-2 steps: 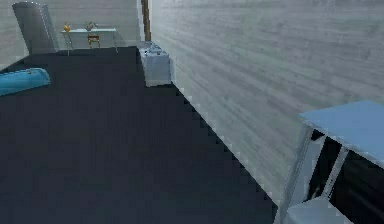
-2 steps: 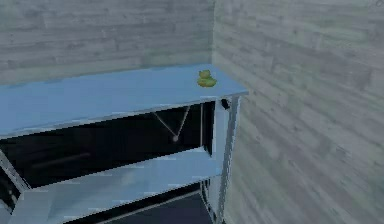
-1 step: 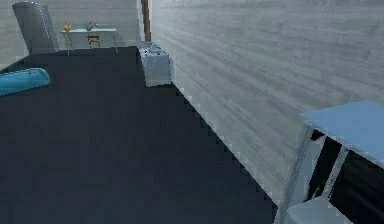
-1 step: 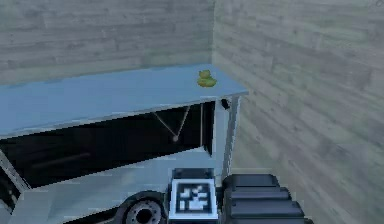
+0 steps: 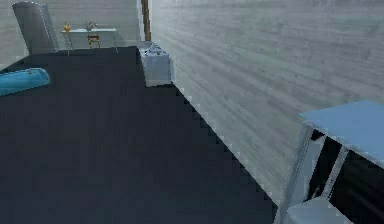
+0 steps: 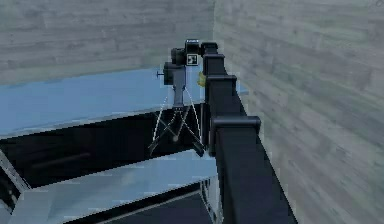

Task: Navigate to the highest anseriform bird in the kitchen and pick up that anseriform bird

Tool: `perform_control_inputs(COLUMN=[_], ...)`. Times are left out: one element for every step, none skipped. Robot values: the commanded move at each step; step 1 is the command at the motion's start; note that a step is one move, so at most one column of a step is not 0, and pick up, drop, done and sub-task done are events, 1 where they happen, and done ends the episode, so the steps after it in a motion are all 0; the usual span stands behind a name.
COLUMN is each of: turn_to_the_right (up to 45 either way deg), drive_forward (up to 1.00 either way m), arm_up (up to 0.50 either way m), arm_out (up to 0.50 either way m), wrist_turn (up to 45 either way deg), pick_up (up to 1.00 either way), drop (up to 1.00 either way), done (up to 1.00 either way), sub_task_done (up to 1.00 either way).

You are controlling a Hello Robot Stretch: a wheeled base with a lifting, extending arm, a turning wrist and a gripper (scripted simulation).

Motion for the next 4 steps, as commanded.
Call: perform_control_inputs(turn_to_the_right=[0.0,0.0,0.0,0.0], drive_forward=[0.0,0.0,0.0,0.0], arm_up=[0.0,0.0,0.0,0.0], arm_out=[0.0,0.0,0.0,0.0], wrist_turn=[45.0,45.0,45.0,45.0], pick_up=[0.0,0.0,0.0,0.0], drop=[0.0,0.0,0.0,0.0], done=[0.0,0.0,0.0,0.0], sub_task_done=[0.0,0.0,0.0,0.0])
